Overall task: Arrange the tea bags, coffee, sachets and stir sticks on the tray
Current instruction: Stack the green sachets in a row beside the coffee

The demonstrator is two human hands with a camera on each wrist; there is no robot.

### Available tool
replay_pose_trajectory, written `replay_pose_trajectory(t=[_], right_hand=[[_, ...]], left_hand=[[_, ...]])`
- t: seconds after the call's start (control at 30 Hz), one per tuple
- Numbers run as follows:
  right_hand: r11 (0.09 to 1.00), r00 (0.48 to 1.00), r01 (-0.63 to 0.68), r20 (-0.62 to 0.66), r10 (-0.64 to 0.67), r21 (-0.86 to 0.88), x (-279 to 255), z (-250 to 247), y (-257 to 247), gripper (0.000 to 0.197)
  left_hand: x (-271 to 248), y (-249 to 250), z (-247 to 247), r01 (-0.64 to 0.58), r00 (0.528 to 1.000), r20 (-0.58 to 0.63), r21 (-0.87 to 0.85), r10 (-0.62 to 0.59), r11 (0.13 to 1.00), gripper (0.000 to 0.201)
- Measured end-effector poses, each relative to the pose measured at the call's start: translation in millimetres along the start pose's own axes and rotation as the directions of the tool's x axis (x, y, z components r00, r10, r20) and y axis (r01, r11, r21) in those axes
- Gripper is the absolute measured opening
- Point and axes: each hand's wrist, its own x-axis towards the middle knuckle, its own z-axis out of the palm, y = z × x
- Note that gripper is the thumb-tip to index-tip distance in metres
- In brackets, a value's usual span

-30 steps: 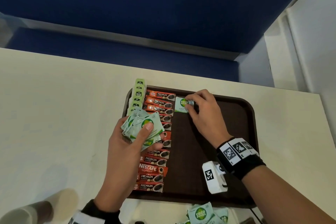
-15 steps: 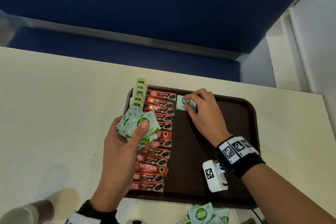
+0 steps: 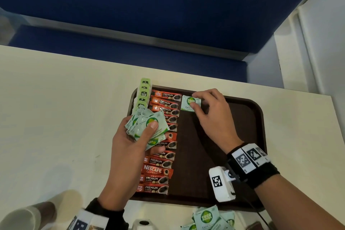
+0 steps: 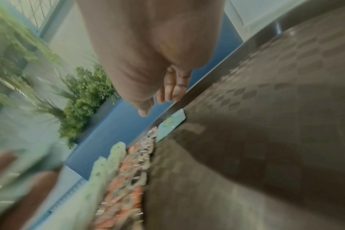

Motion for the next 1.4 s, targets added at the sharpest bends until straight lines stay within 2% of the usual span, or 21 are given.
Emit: replay_pose_trajectory(t=[0.07,0.13,0.17,0.23,0.33,0.53,0.7,0.8,0.87,0.93,1.0,1.07,1.23,1.4], right_hand=[[0.968,0.997,-0.047,0.075,0.029,0.247,-13,-10,-17,0.025],[0.865,0.967,-0.144,0.253,0.021,0.481,-28,-20,-38,0.029],[0.822,0.949,-0.182,0.314,0.005,0.539,-35,-23,-46,0.033],[0.781,0.94,-0.215,0.34,0.004,0.587,-44,-25,-55,0.038],[0.73,0.947,-0.261,0.316,0.065,0.632,-46,-28,-53,0.031],[0.713,0.922,-0.339,0.369,0.121,0.614,-48,-34,-42,0.02],[0.554,0.858,-0.489,0.488,0.164,0.674,-54,-32,-35,0.024],[0.498,0.871,-0.487,0.444,0.212,0.718,-54,-32,-29,0.029],[0.567,0.901,-0.435,0.34,0.272,0.7,-50,-30,-20,0.031],[0.703,0.928,-0.372,0.22,0.302,0.606,-43,-24,-9,0.029],[0.82,0.949,-0.312,0.122,0.289,0.48,-34,-15,2,0.027],[0.888,0.963,-0.267,0.062,0.264,0.374,-26,-7,8,0.025],[0.961,0.987,-0.16,0.02,0.16,0.226,-9,9,10,0.026],[0.976,0.989,-0.147,0.022,0.145,0.162,-7,13,12,0.031]], left_hand=[[-1,1,7,-0.002,1.0,0.02,0.008,0.002,1.0,0.041],[-2,1,15,-0.001,0.999,0.05,0.002,0.001,1.0,0.042],[-3,1,19,0.002,0.998,0.066,-0.004,-0.002,1.0,0.043],[-3,2,24,0.009,0.996,0.092,-0.018,-0.008,1.0,0.044],[-2,3,27,0.034,0.99,0.143,-0.071,-0.023,0.997,0.044],[-2,2,22,0.05,0.988,0.151,-0.124,-0.031,0.991,0.041],[-4,2,20,0.025,0.994,0.106,-0.149,-0.009,0.989,0.043],[-4,2,17,0.013,0.997,0.071,-0.129,-0.004,0.992,0.045],[-4,2,13,0.017,0.999,0.044,-0.118,-0.012,0.993,0.043],[-3,2,10,0.021,1.0,0.023,-0.113,-0.019,0.993,0.043],[-4,1,7,0.025,1.0,0.012,-0.111,-0.024,0.993,0.044],[-5,1,5,0.031,1.0,0.008,-0.106,-0.03,0.994,0.045],[-8,-2,0,0.046,0.999,-0.004,-0.094,-0.046,0.995,0.043],[-8,-3,-3,0.057,0.998,-0.02,-0.096,-0.059,0.994,0.044]])
